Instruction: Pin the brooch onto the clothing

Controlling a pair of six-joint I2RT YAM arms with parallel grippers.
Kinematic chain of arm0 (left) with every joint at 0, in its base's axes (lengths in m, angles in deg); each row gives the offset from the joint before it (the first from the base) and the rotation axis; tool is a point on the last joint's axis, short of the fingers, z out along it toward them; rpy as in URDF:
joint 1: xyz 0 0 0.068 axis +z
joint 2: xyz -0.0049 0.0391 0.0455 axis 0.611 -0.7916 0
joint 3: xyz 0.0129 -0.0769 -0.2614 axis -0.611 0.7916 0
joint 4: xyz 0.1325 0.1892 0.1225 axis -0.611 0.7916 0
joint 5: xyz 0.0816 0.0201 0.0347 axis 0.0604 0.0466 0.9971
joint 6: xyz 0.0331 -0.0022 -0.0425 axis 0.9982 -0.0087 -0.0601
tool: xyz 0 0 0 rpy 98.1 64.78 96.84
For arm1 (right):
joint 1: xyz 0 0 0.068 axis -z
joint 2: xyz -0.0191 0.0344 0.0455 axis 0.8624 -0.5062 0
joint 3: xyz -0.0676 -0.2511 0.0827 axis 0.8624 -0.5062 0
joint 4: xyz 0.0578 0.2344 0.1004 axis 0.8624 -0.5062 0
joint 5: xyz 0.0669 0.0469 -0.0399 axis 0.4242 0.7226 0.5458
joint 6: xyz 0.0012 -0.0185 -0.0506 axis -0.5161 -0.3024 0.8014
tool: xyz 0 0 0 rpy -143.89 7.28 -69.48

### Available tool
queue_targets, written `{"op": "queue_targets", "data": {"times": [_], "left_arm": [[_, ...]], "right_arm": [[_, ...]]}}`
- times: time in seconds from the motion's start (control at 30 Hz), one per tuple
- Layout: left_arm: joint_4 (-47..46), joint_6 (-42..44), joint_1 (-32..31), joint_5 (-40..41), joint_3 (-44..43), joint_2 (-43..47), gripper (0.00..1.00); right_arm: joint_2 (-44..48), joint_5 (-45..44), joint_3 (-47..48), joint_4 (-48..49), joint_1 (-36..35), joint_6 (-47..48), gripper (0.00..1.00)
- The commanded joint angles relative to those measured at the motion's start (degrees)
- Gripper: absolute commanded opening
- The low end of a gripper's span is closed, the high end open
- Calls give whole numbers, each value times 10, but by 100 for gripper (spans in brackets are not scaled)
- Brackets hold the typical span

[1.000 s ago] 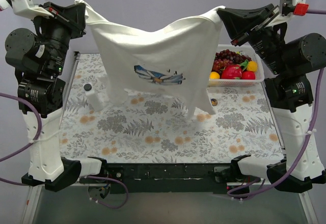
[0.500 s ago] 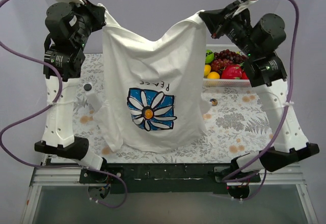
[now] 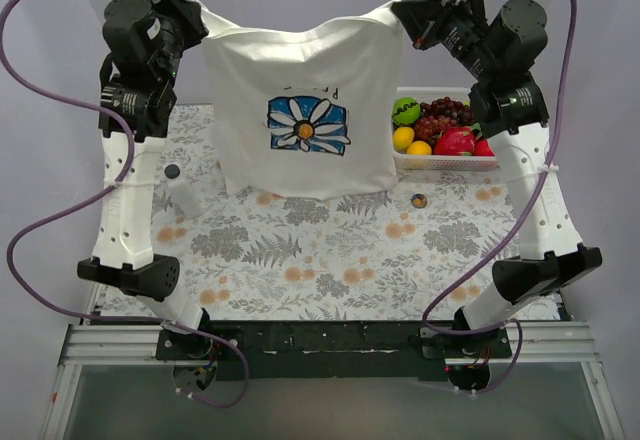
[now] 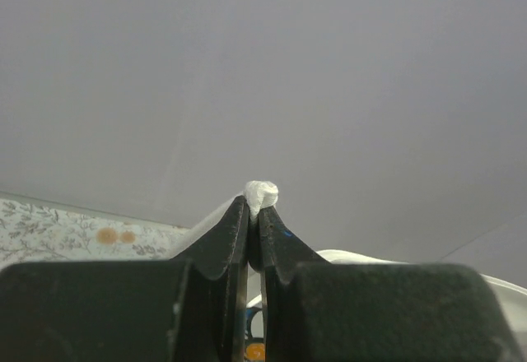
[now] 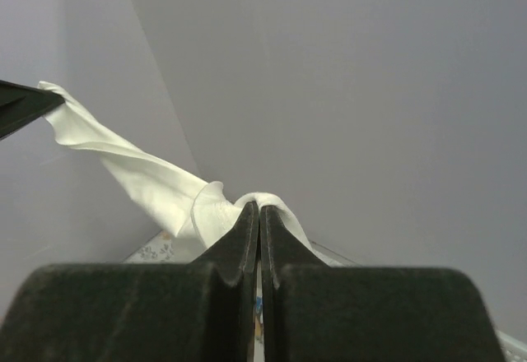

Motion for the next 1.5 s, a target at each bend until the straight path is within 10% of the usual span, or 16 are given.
{"op": "queue_targets", "data": {"times": [0.0,0.73,1.47], "left_arm": [[-83,5,4,16,15,104,0],[-68,-29,4,-36,81,235,0],[-96,-27,44,-41,70,29,0]], "right_arm": [[88,16,-19,118,1,-26,1],[269,33,-162,161,0,-47,1],[-15,51,-39,198,11,-72,1]]}}
